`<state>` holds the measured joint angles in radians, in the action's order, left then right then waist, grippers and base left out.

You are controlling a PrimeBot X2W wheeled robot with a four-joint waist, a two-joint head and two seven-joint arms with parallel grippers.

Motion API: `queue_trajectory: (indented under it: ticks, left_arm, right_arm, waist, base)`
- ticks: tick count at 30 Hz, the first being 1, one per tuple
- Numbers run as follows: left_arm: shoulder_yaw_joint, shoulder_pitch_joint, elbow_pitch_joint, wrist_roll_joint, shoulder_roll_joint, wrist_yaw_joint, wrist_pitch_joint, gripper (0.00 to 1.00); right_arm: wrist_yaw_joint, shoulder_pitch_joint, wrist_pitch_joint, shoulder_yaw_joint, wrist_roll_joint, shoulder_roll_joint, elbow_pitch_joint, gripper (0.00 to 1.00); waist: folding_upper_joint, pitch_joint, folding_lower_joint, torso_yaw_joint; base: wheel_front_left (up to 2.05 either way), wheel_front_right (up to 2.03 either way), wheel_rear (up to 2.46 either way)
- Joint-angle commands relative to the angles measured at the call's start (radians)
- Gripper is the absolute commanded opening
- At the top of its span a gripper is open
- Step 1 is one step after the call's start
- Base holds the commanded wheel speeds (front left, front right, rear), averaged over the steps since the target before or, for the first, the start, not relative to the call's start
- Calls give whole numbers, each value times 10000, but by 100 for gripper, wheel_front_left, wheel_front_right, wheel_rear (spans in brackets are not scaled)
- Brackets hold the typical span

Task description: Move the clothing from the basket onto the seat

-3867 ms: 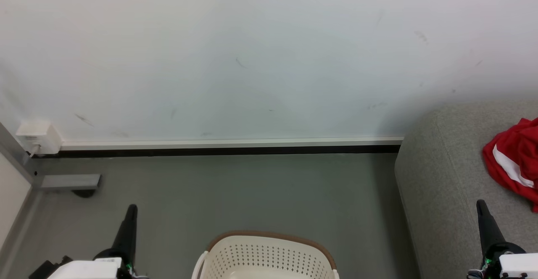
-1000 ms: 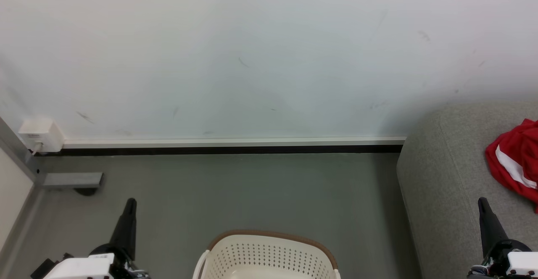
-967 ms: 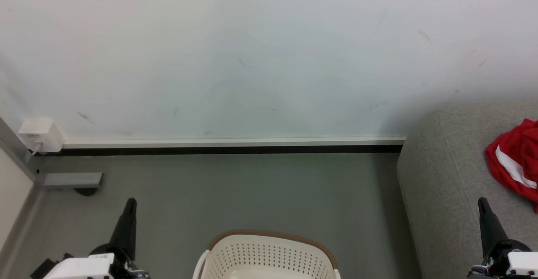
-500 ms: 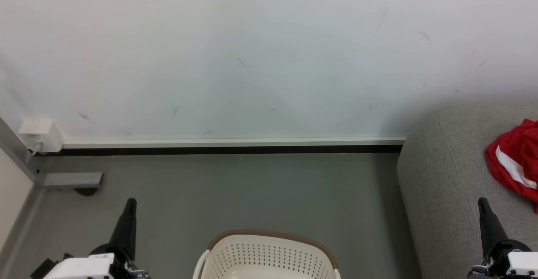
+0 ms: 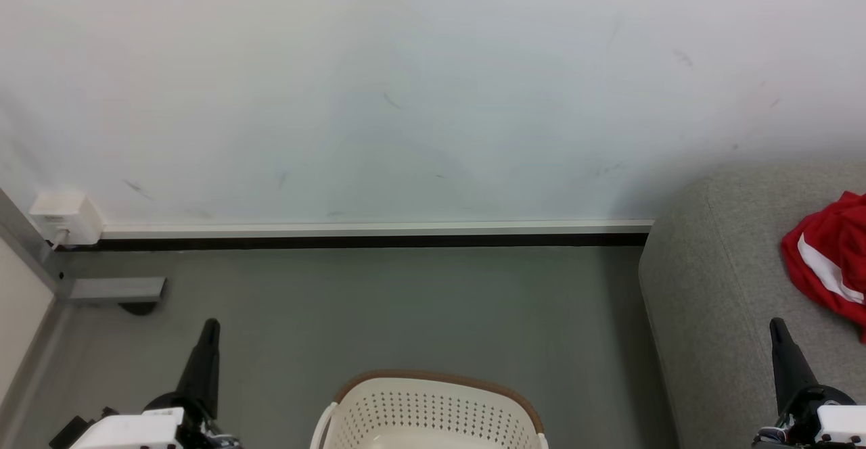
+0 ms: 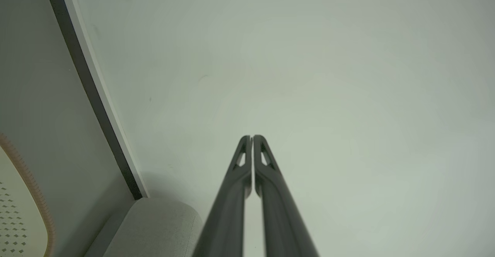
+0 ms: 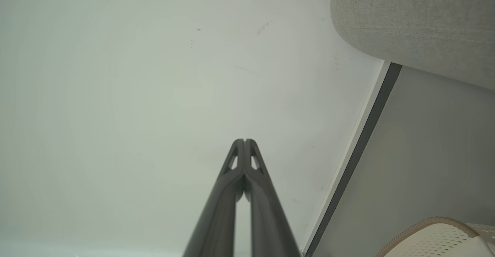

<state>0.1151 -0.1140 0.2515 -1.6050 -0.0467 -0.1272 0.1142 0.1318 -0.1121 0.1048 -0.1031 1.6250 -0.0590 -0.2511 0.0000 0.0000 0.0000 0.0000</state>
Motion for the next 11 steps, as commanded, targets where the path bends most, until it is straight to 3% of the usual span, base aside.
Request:
queue_trajectory:
  ticks: [1,11]
  left_arm:
    - [21,-65,-23,-117,-67,-56,56,0]
    - [20,-65,-22,-117,-67,-56,55,0]
  right_arm:
    - [-21,-77,40,-34,-55,12,-10,0]
    - [-21,-79,43,-40,-64,15,-11,0]
  waist:
    - [0,0,0,0]
    - [0,0,0,0]
  base:
    - [0,0,0]
    - [0,0,0]
